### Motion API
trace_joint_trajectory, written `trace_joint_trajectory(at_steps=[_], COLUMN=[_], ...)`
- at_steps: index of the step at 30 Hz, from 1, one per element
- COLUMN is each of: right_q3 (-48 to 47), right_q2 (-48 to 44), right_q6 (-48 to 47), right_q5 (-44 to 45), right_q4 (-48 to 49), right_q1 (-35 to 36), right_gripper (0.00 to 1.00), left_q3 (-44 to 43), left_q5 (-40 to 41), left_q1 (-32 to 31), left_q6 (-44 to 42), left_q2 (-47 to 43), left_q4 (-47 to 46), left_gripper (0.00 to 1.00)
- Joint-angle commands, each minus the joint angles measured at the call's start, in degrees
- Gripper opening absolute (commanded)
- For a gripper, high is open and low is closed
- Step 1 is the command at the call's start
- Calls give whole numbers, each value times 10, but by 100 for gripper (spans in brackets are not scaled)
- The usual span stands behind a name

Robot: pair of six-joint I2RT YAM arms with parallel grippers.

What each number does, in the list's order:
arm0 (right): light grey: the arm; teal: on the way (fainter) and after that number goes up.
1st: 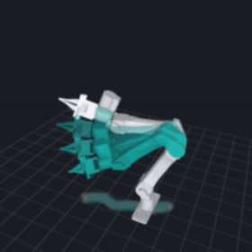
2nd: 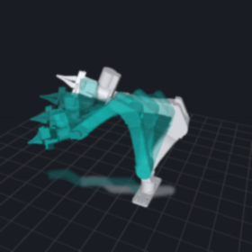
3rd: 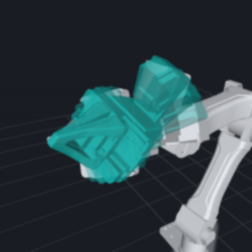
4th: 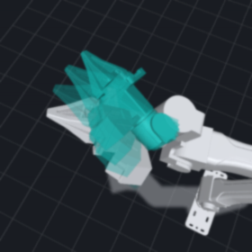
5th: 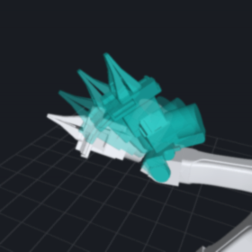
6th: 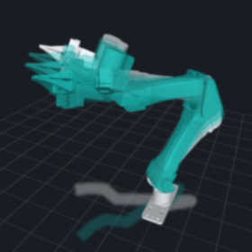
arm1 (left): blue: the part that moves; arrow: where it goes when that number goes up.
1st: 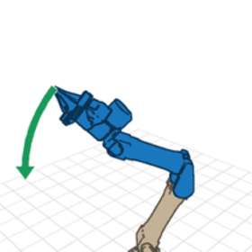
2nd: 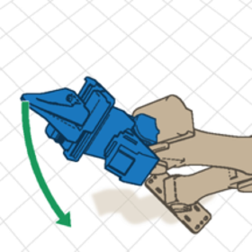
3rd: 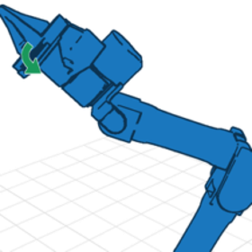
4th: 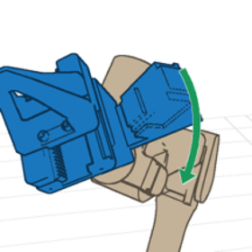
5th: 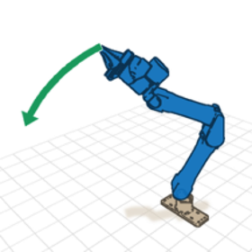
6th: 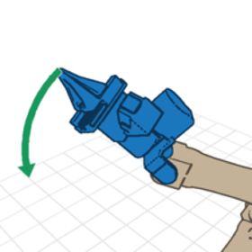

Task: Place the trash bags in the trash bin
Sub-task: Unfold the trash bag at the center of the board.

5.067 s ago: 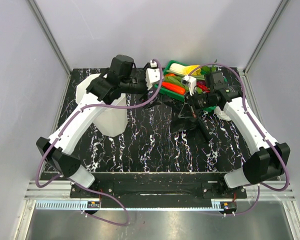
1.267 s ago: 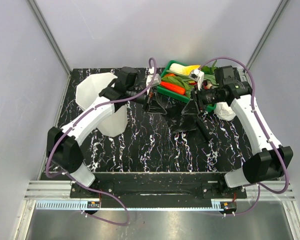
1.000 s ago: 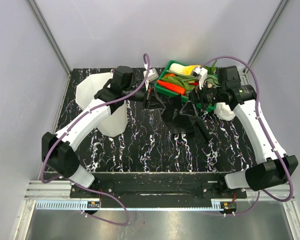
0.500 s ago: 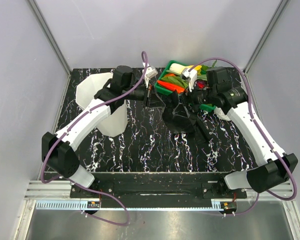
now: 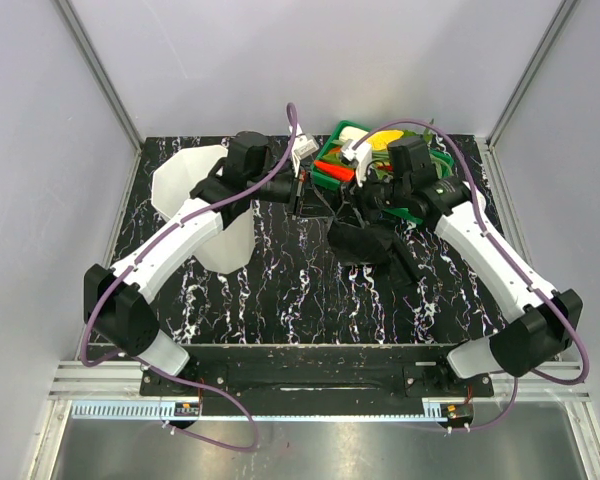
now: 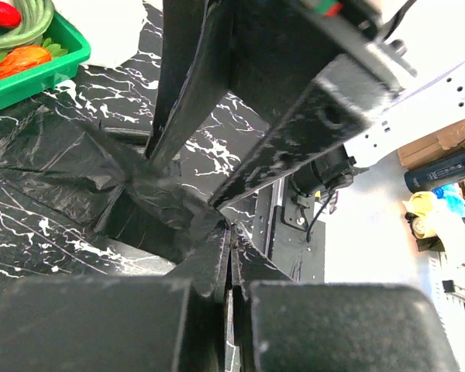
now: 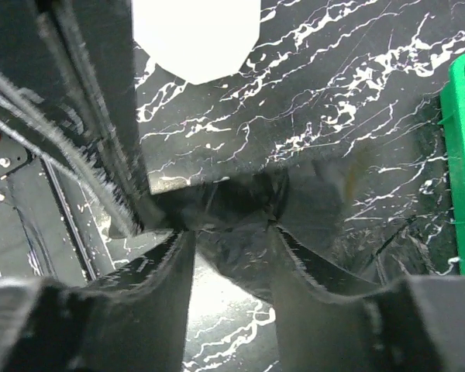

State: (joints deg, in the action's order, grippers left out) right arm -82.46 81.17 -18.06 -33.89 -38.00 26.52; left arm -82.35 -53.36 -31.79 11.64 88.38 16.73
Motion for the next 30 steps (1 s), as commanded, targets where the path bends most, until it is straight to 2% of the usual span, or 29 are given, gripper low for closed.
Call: trace_joint_trajectory(at_steps=[1,4,6,11,17,19,20,21,24,25,26,30], right_q3=[-6,-4,-2,6,3,-3,-6,-10,-17,-17,-18,-18], right_q2=[14,14,10,-2,-19,-29,-33,-36,-40,-41,-40,-43], right_q6=[3,4,4,6,7,-12,-19,-28,-31,-34,-33,-48], right_q5=[-2,-3,-5,10,157,152,135,108,41,34,41,111], right_q4=[35,35,36,38,37,21,7,-7,-34,-37,-35,-17], right_q1=[12,15,15,15,15,14,15,15,15,14,15,15], right_gripper=[39,15,11,3,0,0,2,10,47,80,84,87], left_q3=[-19,-18,-15,-11,-16,-20,-19,-19,-27,-31,-33,-49], left_q5=[-29,-31,-34,-39,-8,8,20,26,40,29,21,-45], left_q1=[-3,-2,-3,-3,-2,-1,-1,-1,-2,-1,-2,-1], left_q6=[15,15,16,22,-6,-14,-14,-13,-4,-3,-2,-34], left_q2=[0,0,0,0,-6,-7,-8,-8,-2,0,4,13], left_q4=[-35,-37,-38,-50,-24,-9,-10,-10,-14,-14,-14,7], left_gripper=[0,0,0,0,0,0,0,0,0,0,0,0])
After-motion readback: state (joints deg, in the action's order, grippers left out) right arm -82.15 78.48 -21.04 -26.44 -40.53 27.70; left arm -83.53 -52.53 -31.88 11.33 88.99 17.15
